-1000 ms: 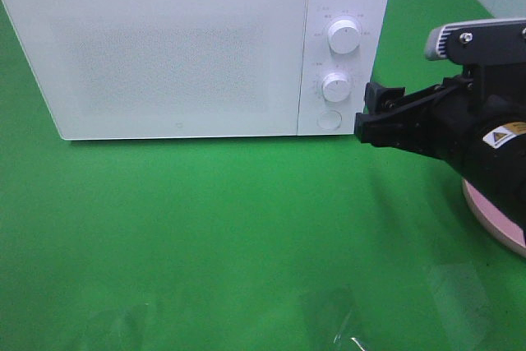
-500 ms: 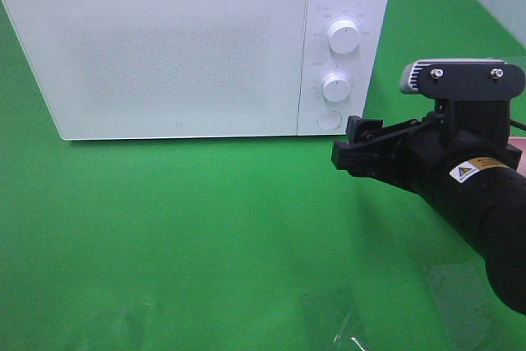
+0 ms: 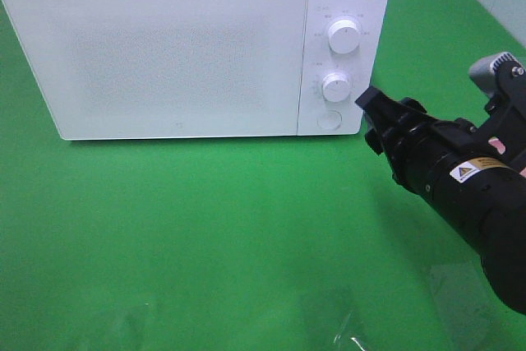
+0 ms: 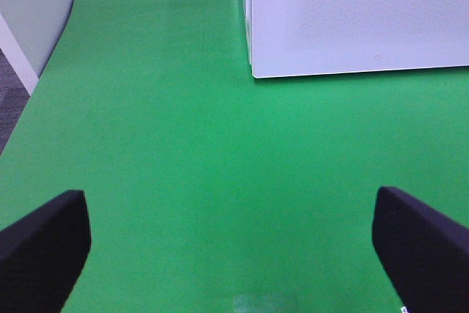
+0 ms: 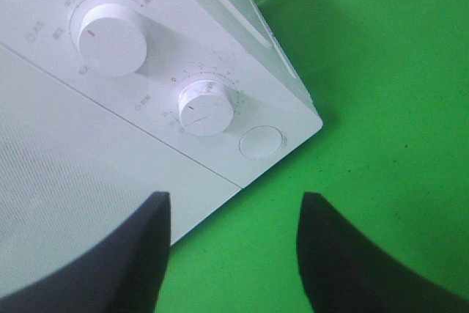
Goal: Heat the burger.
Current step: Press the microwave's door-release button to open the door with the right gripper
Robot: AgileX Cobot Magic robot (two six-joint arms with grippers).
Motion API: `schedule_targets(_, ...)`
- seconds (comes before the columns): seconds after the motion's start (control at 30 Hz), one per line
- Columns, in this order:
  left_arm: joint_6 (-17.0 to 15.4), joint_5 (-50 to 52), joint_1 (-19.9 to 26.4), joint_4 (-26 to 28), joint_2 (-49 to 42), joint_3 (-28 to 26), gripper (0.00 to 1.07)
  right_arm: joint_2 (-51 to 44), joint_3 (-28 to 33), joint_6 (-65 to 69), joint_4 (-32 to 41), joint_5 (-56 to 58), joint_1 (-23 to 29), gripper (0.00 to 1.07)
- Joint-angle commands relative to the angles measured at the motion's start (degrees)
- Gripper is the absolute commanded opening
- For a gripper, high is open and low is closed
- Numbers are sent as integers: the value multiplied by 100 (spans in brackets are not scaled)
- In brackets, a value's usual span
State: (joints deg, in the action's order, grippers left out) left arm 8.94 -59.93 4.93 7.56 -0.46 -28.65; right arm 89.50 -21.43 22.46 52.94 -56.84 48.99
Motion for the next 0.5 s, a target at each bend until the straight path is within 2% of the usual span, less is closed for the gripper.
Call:
schedule_targets(0.03, -34, 57, -17, 52, -143, 17, 103, 6, 0, 699, -29, 6, 23, 39)
schedule_targets(0.07, -34, 57, -17, 52, -143, 17, 103, 6, 0, 1094, -29, 6, 23, 33)
schedule_targets(0.17, -34, 57, -17, 52, -143, 17, 103, 6, 0, 1518, -29, 6, 23, 27)
schedule_targets(0.23, -34, 57, -17, 52, -143, 17, 103, 6, 0, 2412, -29, 6, 23, 20)
schedule_targets(0.4, -34, 57, -17, 52, -143, 17, 103, 6, 0, 3071, -29, 6, 23, 16)
schedule_targets(0.47, -34, 57, -17, 52, -143, 17, 103, 6, 0, 3621, -29, 17, 23, 9)
schedule_targets(0.5, -34, 57, -17, 52, -143, 17, 103, 6, 0, 3621, -29, 17, 23, 9)
